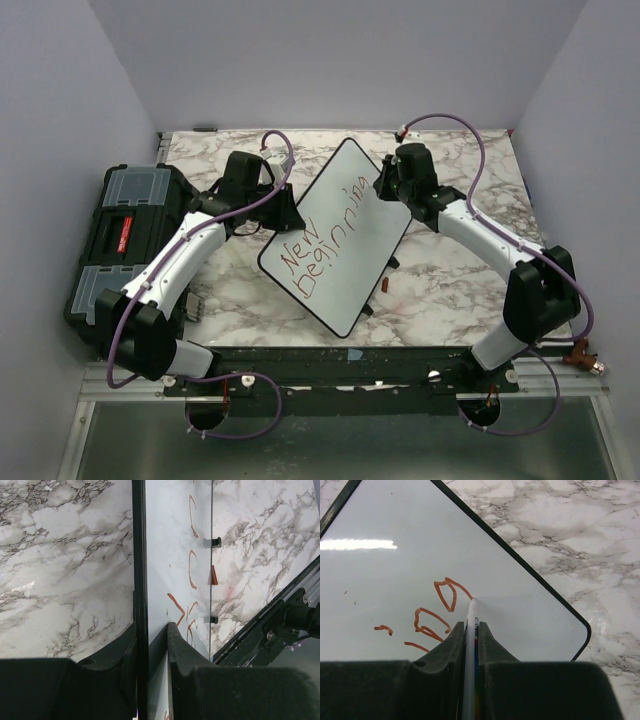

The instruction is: Write a sentence on the whiteboard

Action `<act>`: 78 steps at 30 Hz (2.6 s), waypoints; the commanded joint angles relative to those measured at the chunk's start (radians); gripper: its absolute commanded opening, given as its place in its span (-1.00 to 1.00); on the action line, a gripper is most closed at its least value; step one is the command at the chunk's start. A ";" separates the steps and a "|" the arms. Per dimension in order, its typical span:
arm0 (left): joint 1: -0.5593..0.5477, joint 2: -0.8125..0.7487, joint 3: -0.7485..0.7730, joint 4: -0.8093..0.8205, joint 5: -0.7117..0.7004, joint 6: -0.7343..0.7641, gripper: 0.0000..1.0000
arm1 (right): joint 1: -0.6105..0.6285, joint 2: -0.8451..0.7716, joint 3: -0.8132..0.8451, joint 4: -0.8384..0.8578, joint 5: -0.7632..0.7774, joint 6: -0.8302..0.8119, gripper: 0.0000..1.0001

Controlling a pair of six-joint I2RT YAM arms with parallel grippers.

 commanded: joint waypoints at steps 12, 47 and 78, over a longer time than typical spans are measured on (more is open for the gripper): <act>-0.043 0.001 -0.040 -0.064 -0.119 0.158 -1.00 | 0.004 -0.070 -0.123 -0.037 -0.008 0.027 -0.99; -0.046 0.015 -0.044 -0.063 -0.129 0.159 -1.00 | 0.004 -0.197 -0.005 -0.088 0.021 0.036 -0.99; -0.047 0.017 -0.036 -0.063 -0.122 0.161 -1.00 | -0.091 0.057 0.160 -0.043 -0.038 0.014 -0.99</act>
